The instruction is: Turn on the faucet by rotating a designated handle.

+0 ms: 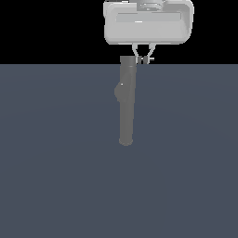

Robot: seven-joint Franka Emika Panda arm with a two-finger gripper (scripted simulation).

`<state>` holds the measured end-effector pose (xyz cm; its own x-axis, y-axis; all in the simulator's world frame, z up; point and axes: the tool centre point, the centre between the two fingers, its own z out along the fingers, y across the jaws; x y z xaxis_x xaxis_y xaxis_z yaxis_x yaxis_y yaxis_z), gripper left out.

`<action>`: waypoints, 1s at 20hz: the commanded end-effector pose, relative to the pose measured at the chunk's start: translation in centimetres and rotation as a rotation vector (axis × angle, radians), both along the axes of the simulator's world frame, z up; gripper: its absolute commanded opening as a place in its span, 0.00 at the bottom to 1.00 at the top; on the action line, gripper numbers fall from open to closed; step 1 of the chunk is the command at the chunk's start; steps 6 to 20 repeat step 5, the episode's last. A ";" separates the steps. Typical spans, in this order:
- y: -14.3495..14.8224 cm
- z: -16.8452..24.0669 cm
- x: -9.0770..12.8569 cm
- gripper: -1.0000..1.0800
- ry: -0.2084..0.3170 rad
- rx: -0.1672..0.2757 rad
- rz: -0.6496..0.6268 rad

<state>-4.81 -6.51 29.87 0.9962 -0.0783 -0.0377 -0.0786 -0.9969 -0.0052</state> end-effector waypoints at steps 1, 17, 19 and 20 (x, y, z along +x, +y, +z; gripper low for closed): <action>-1.4 0.1 2.4 0.00 -0.034 -0.007 -0.018; -2.3 0.2 3.2 0.00 -0.037 -0.009 -0.027; -2.3 0.2 3.2 0.00 -0.037 -0.009 -0.027; -2.3 0.2 3.2 0.00 -0.037 -0.009 -0.027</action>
